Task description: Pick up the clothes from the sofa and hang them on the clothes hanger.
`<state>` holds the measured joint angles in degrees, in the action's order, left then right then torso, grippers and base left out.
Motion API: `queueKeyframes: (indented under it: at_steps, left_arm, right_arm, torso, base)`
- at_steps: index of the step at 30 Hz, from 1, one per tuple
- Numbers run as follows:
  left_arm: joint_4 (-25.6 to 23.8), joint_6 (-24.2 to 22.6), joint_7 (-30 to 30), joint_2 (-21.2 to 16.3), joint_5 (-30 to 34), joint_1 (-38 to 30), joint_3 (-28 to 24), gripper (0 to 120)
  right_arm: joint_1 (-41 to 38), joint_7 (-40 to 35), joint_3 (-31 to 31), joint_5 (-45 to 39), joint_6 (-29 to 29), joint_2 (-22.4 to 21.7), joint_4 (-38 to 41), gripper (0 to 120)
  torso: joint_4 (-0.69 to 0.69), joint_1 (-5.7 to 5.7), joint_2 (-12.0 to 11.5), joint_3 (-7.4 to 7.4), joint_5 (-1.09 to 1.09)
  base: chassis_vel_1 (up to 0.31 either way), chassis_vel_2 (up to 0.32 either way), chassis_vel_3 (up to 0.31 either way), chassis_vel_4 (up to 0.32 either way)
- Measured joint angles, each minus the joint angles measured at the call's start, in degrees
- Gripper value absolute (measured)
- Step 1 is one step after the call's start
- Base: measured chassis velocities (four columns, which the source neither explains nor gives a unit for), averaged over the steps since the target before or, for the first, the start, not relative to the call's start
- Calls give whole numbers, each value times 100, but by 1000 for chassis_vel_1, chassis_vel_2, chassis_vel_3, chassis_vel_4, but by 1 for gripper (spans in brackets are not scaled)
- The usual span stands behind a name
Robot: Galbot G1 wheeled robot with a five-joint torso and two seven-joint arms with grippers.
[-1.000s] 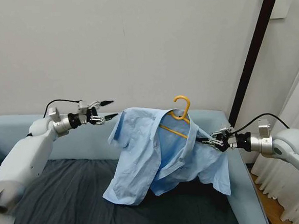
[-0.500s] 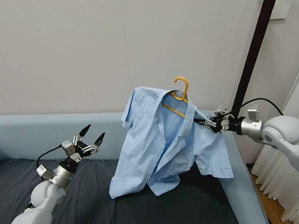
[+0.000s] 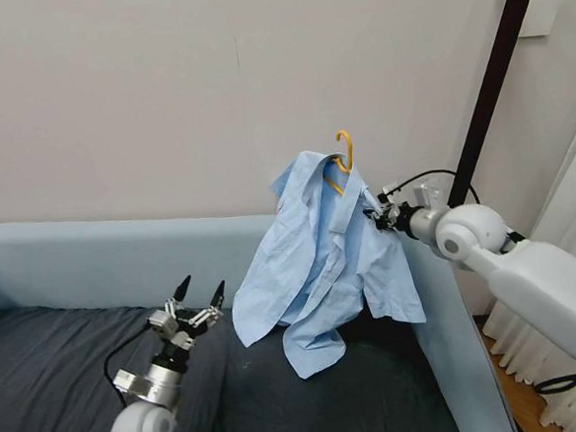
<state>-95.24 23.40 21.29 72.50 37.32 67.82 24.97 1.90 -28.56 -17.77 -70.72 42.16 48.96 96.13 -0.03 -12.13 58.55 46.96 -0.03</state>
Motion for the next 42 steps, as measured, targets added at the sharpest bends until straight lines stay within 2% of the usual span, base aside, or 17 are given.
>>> queueKeyframes:
  at_steps: [2, 4, 5, 8, 13, 16, 17, 20, 21, 23, 25, 28, 32, 42]
  left_arm:
    - [-23, 2, -31, 42, -71, 31, -45, 100]
    - [-85, 2, -69, 90, -191, 48, -161, 100]
    - [-85, 2, -69, 90, -191, 48, -161, 100]
    - [-152, -37, -176, 93, -231, -126, -269, 100]
    - [-143, -106, -393, 51, -229, -477, -462, 100]
    - [-131, -150, -542, 50, -233, -634, -572, 100]
    - [-131, -150, -542, 50, -233, -634, -572, 100]
    - [-179, -208, -742, 65, -320, -672, -611, 100]
    - [-143, -247, -811, 73, -363, -748, -675, 100]
    - [-94, -277, -903, 84, -398, -831, -741, 100]
    - [6, -345, -1156, 109, -468, -1011, -886, 100]
    - [127, -409, -1384, 128, -490, -1231, -1038, 100]
    - [385, -478, -1674, 136, -488, -1672, -1324, 100]
    - [901, -524, -1969, 194, -314, -2549, -1976, 100]
  right_arm:
    - [-148, -283, -91, -286, 24, 15, 122, 1]
    - [-541, -785, -346, -1004, 33, -51, 442, 1]
    - [-541, -785, -346, -1004, 33, -51, 442, 1]
    - [-1150, -1175, -710, -1729, 32, -212, 894, 1]
    - [-1701, -1553, -1086, -2225, 22, -147, 1173, 1]
    - [-1860, -1704, -1194, -2133, 9, 294, 937, 1]
    - [-1860, -1704, -1194, -2133, 9, 294, 937, 1]
    - [-1910, -1705, -1305, -1748, -10, 911, 472, 1]
    - [-1910, -1708, -1344, -1654, -15, 1022, 383, 1]
    - [-1910, -1715, -1374, -1589, -19, 1077, 331, 1]
    - [-1913, -1767, -1427, -1536, -21, 1123, 274, 1]
    - [-1947, -1830, -1497, -1576, -22, 1103, 290, 1]
    - [-1973, -1953, -1629, -1636, -24, 1023, 389, 1]
    - [-1803, -2074, -1632, -1557, -74, 942, 430, 1]
  torso:
    - [-2, 0, 0, 0, 0]
    - [-4, 0, 0, 0, -1]
    - [-4, 0, 0, 0, -1]
    - [-6, 0, 0, -1, -1]
    - [-6, 0, 0, -1, -1]
    - [-9, 0, 0, -1, -1]
    - [-9, 0, 0, -1, -1]
    - [7, -1, -1, 1, -3]
    - [6, -1, -1, 1, -4]
    - [4, -1, -1, 1, -3]
    - [-7, -1, -1, 1, -2]
    - [-8, -1, -1, 1, 1]
    - [-5, -1, -1, 1, 0]
    - [-4, -1, -1, 0, 0]
  base:
    - [0, 0, 0, 0]
    - [0, 0, 0, 0]
    - [0, 0, 0, 0]
    - [0, 0, 0, 0]
    - [0, 0, 0, 0]
    - [0, 0, 0, 0]
    - [0, 0, 0, 0]
    - [0, 0, 0, 0]
    - [0, 0, 0, 0]
    - [0, 0, 0, 0]
    - [0, 0, 0, 0]
    - [0, 0, 0, 0]
    - [0, 0, 0, 0]
    - [0, 0, 0, 0]
